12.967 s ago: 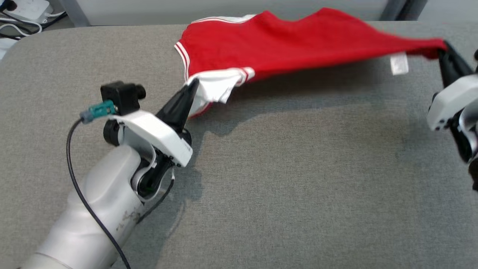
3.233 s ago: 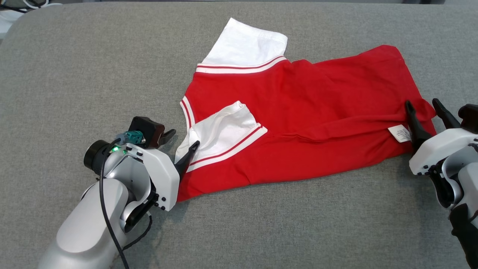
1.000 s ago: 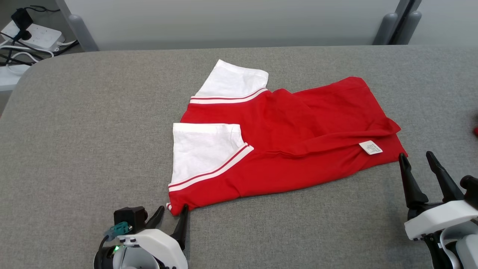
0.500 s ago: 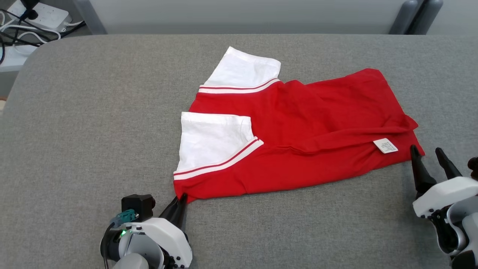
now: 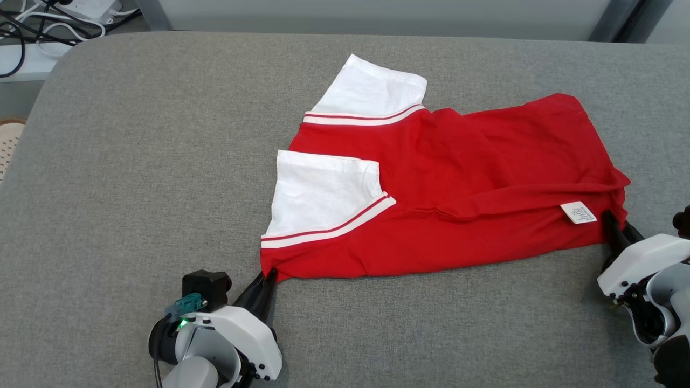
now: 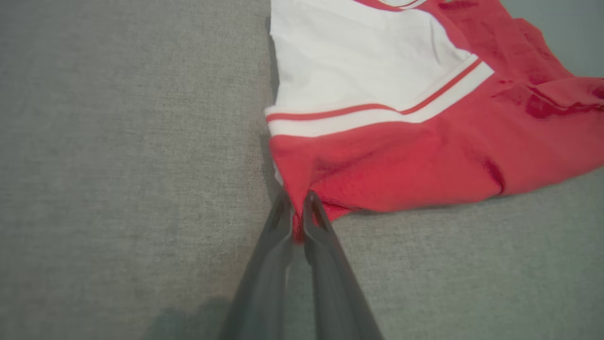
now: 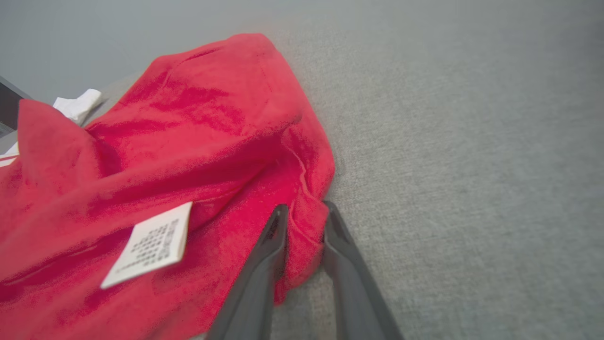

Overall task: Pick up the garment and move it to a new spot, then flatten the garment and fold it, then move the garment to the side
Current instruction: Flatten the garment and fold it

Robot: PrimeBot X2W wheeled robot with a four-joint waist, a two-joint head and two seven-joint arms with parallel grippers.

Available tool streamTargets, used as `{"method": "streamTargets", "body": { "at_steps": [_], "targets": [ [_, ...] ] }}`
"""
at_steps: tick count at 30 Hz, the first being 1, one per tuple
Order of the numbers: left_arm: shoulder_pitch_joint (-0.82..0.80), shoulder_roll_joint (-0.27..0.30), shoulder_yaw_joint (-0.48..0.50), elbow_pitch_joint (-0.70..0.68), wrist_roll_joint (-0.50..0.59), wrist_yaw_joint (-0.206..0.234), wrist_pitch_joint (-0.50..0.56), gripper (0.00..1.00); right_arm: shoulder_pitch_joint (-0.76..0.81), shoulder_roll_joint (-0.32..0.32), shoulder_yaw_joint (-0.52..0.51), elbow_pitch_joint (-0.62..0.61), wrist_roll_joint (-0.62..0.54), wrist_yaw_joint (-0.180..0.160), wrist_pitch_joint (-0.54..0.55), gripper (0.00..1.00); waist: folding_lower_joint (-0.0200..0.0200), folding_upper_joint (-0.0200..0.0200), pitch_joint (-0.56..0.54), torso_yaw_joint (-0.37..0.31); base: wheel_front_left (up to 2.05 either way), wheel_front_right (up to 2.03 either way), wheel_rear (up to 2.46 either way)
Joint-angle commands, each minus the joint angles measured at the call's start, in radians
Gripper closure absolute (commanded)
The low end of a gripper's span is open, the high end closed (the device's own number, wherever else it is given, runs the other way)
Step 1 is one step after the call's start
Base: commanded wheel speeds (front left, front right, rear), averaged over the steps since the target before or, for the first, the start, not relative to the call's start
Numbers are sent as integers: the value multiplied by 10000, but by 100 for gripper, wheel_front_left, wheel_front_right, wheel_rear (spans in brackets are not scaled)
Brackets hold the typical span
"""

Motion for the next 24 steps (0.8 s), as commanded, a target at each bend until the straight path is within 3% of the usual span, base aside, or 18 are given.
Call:
{"method": "streamTargets", "body": {
  "at_steps": [1,11,24],
  "targets": [
    [-432,235,312,-233,66,-6,-63,100,32,-124,297,-73,87,4,-37,100,0,0,-12,-9,0,0,0],
    [102,739,363,-1126,43,263,224,100,968,-609,1034,-56,409,4,-462,100,0,0,-407,-196,0,0,0],
    [1971,1817,491,-3510,-210,1166,1520,100,2642,-890,445,-697,612,4,441,100,0,0,-843,-720,0,0,0]
  ]
}}
